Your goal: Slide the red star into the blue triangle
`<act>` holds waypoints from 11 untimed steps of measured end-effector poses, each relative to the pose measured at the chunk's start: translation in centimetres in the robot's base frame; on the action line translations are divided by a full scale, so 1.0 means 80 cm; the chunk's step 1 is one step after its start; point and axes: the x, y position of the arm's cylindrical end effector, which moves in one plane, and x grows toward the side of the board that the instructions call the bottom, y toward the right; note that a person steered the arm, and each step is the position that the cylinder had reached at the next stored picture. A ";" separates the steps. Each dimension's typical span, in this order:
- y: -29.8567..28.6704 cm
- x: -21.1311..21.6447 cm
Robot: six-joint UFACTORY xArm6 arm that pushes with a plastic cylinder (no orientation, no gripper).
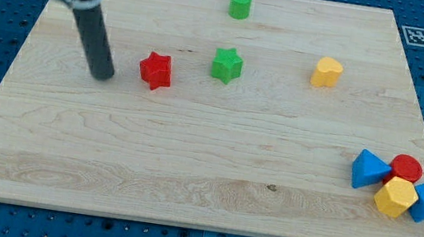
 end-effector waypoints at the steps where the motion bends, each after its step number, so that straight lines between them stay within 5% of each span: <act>1: 0.016 -0.023; 2: 0.036 -0.021; 6: 0.228 0.130; 8: 0.209 0.173; 11: 0.281 0.188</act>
